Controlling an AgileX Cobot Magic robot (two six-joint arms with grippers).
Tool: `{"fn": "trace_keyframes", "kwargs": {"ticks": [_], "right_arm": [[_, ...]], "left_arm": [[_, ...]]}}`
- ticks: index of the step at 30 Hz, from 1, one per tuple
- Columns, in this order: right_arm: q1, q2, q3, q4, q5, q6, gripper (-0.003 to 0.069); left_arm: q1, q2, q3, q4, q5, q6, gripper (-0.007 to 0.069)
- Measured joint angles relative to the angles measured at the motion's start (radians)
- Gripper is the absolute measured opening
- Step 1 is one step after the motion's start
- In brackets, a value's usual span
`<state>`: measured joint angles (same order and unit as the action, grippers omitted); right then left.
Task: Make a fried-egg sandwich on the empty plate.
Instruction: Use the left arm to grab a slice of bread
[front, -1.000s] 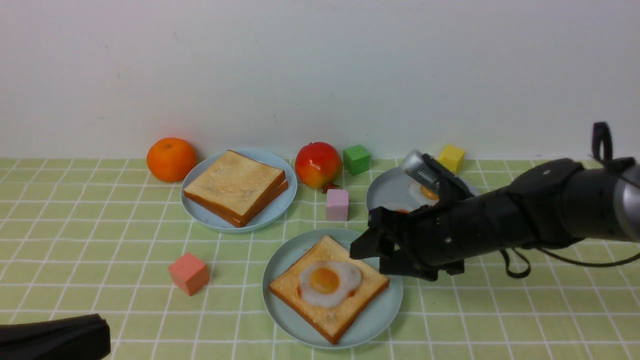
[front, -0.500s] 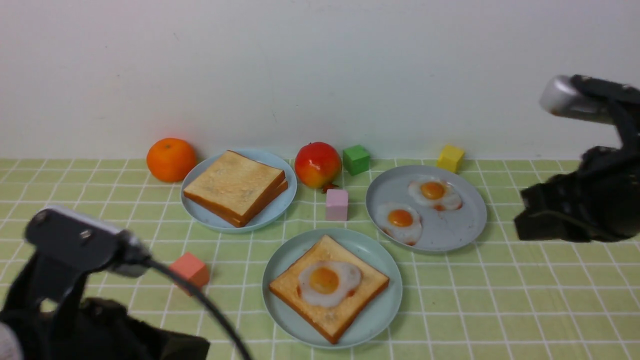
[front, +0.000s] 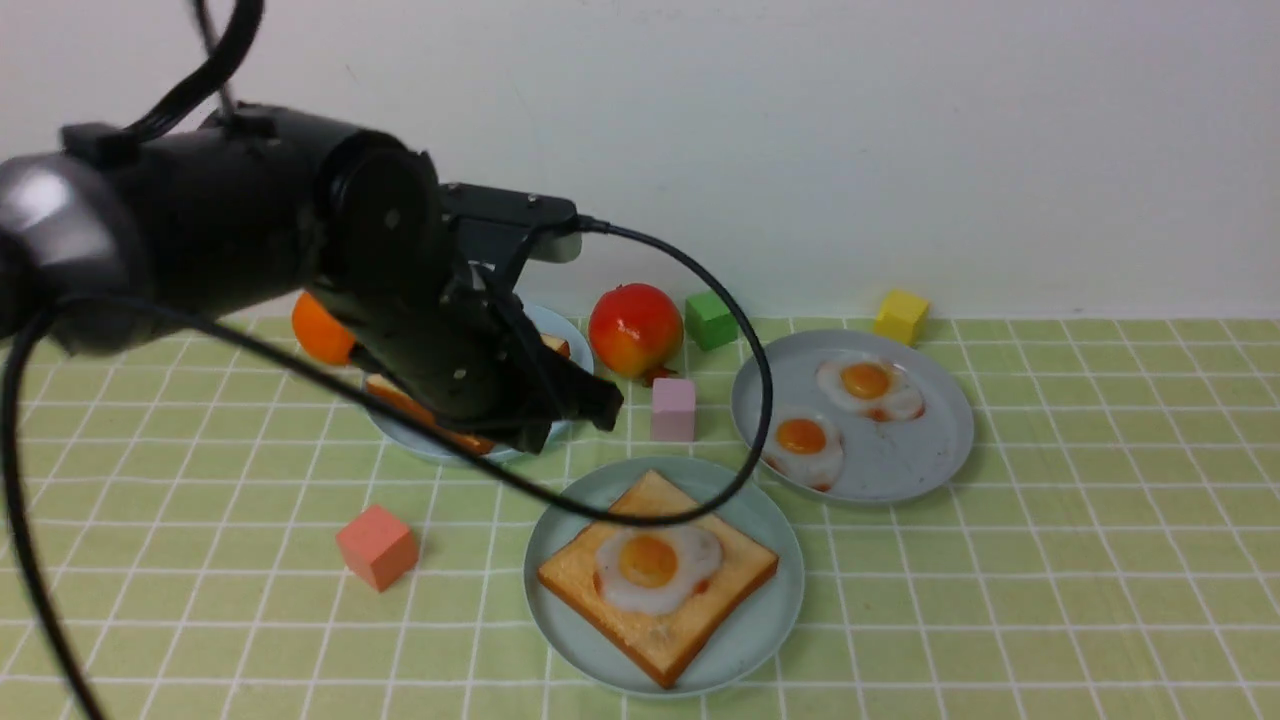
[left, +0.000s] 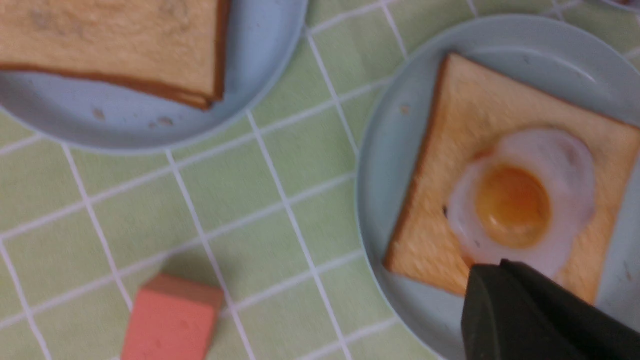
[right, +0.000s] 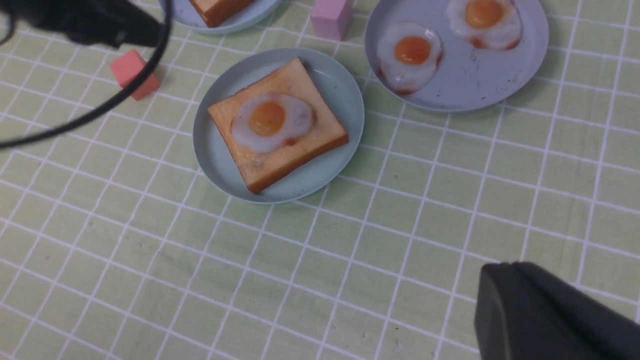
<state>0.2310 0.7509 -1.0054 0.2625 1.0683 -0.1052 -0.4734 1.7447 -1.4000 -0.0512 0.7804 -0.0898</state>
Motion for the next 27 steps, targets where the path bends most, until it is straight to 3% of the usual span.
{"fn": "trace_keyframes", "kwargs": {"ticks": [6,11,22,27], "right_arm": [[0.0,-0.045,0.027,-0.002,-0.028,-0.024,-0.0001],[0.0,-0.045,0.032,-0.005,-0.053,-0.027,0.0001],[0.0,-0.045,0.034,-0.008,-0.084,-0.032,0.0006],[0.0,-0.045,0.034,-0.009,-0.08,-0.032,0.001]], "left_arm": [[0.073,0.237,-0.323,0.022,0.128,0.028,-0.0013],[0.091,0.331,-0.408,0.074,0.117,0.03,0.0014],[0.096,0.461,-0.423,0.187,-0.138,0.057,0.0402],[0.098,0.508,-0.423,0.246,-0.178,0.057,0.0437]]}}
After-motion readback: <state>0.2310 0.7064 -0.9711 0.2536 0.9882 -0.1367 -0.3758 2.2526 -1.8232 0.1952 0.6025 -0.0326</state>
